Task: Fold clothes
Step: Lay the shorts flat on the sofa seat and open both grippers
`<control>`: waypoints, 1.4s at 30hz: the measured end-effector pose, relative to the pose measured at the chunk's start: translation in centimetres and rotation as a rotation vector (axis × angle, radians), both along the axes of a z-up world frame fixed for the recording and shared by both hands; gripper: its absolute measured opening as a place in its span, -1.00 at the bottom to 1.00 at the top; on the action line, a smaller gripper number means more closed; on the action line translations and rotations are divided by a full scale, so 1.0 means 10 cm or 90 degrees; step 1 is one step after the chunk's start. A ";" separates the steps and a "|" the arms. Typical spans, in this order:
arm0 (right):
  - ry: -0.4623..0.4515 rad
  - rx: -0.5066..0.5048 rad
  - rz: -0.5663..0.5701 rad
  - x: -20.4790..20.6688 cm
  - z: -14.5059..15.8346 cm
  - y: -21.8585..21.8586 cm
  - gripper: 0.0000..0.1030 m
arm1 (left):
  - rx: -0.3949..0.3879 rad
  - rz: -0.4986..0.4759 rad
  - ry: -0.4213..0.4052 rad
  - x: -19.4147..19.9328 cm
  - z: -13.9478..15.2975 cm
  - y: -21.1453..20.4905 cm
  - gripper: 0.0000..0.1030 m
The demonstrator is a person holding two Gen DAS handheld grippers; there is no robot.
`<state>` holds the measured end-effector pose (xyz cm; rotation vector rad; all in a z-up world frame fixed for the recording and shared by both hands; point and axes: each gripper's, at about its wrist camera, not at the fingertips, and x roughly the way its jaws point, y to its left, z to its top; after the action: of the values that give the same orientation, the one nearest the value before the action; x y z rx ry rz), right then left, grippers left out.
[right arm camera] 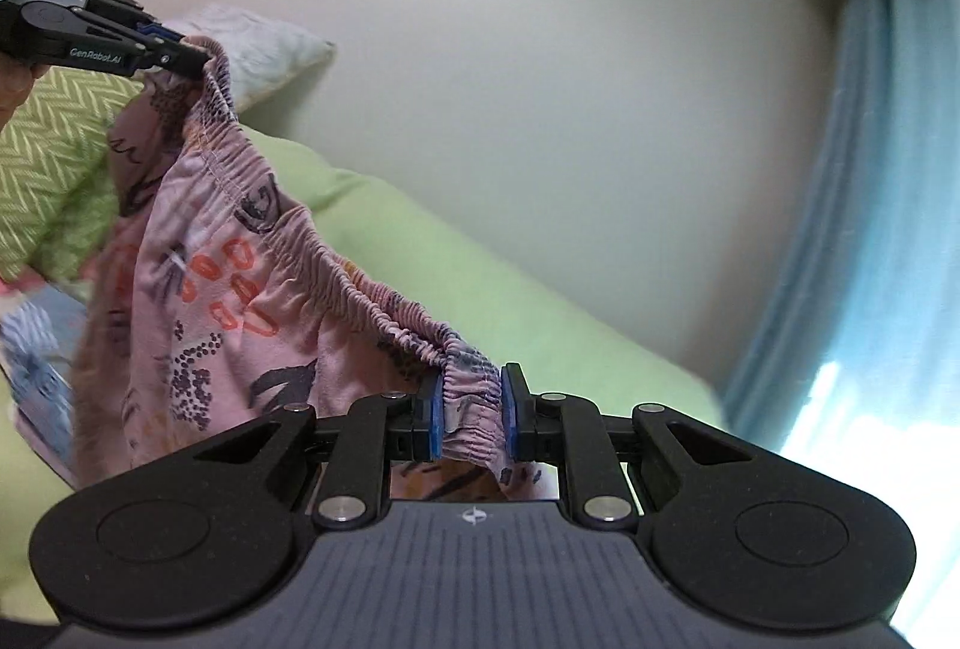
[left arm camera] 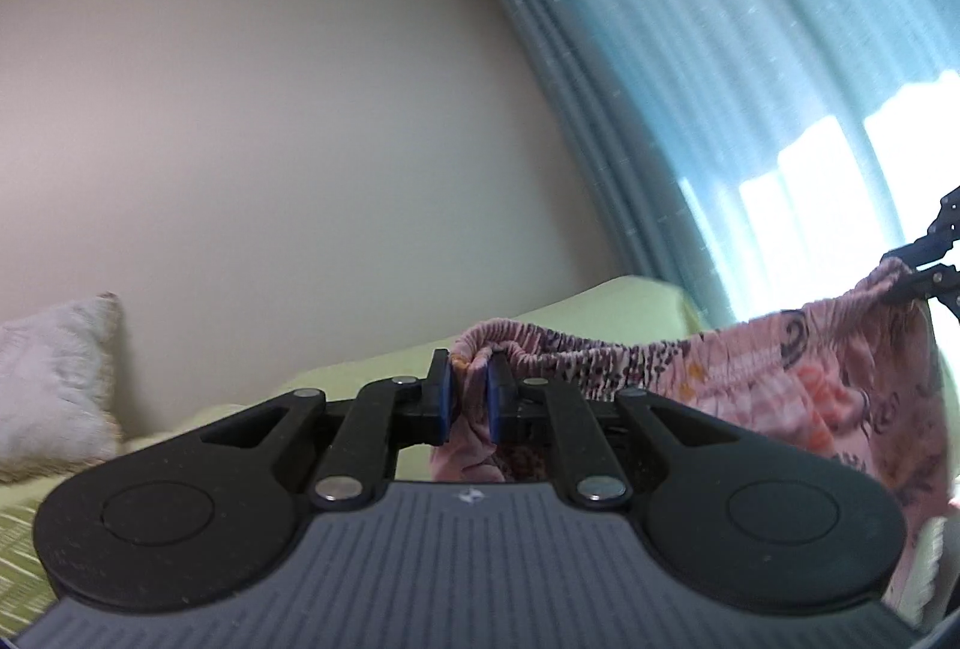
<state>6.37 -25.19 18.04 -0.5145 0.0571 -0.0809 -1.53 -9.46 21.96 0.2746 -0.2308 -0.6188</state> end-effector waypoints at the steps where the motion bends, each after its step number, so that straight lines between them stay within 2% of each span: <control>1: -0.002 -0.006 -0.017 -0.10 0.00 -0.05 -0.66 | 0.000 -0.012 0.006 -0.04 -0.03 -0.06 -0.82; 7: 0.004 -0.013 -0.091 -0.50 -0.15 -0.27 -0.67 | 0.023 -0.054 0.022 -0.14 -0.17 -0.44 -0.82; 11: 0.012 -0.019 -0.117 -0.44 -0.24 -0.42 -0.67 | 0.067 -0.042 0.019 0.13 -0.23 -0.81 -0.82; 13: 0.023 -0.019 -0.125 -0.33 -0.25 -0.62 -0.67 | 0.098 -0.025 0.022 0.42 -0.33 -1.09 -0.82; 17: 0.067 -0.010 -0.128 0.34 -0.38 -1.12 -0.67 | 0.160 0.015 0.044 1.21 -0.69 -1.78 -0.82; 20: 0.117 -0.007 -0.126 1.09 -0.58 -1.52 -0.67 | 0.184 0.025 0.114 2.00 -1.03 -2.29 -0.82; 22: 0.158 -0.011 -0.132 1.68 -0.80 -1.79 -0.66 | 0.211 0.038 0.153 2.59 -1.26 -2.61 -0.75; 23: 0.190 -0.009 -0.140 2.01 -0.95 -1.94 -0.66 | 0.235 0.047 0.167 2.77 -1.51 -2.87 -0.64; 24: 0.230 0.008 -0.147 2.34 -1.12 -2.11 -0.64 | 0.249 0.053 0.184 2.92 -1.71 -3.03 -0.39; 25: 0.265 0.032 -0.159 2.63 -1.29 -2.29 -0.47 | 0.258 0.058 0.203 3.08 -1.86 -3.13 -0.22; 26: 0.288 0.054 -0.183 2.86 -1.46 -2.44 -0.37 | 0.267 0.064 0.221 3.25 -2.01 -3.24 -0.14; 28: 0.303 0.129 -0.216 3.08 -1.68 -2.69 -0.37 | 0.253 0.058 0.260 3.40 -2.16 -3.19 -0.13; 29: 0.300 0.170 -0.226 3.08 -1.76 -2.77 -0.34 | 0.244 0.054 0.279 3.46 -2.22 -3.14 -0.06; 31: 0.294 0.215 -0.230 2.89 -1.86 -2.82 -0.17 | 0.237 0.050 0.312 3.45 -2.34 -2.97 -0.02; 33: 0.297 0.255 -0.237 2.67 -1.97 -2.82 -0.16 | 0.232 0.046 0.347 3.35 -2.45 -2.74 0.01; 36: 0.323 0.338 -0.253 2.08 -2.03 -2.77 -0.15 | 0.227 0.034 0.394 3.13 -2.55 -2.30 0.08; 39: 0.347 0.393 -0.268 1.50 -2.10 -2.76 -0.15 | 0.226 0.017 0.436 2.84 -2.61 -1.82 0.17; 42: 0.358 0.422 -0.276 1.08 -2.11 -2.74 0.03 | 0.227 -0.008 0.482 2.60 -2.70 -1.48 0.17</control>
<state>17.14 -52.58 -3.03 0.1598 0.7229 -0.3271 24.44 -24.27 -5.07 0.3621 0.6119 -0.7344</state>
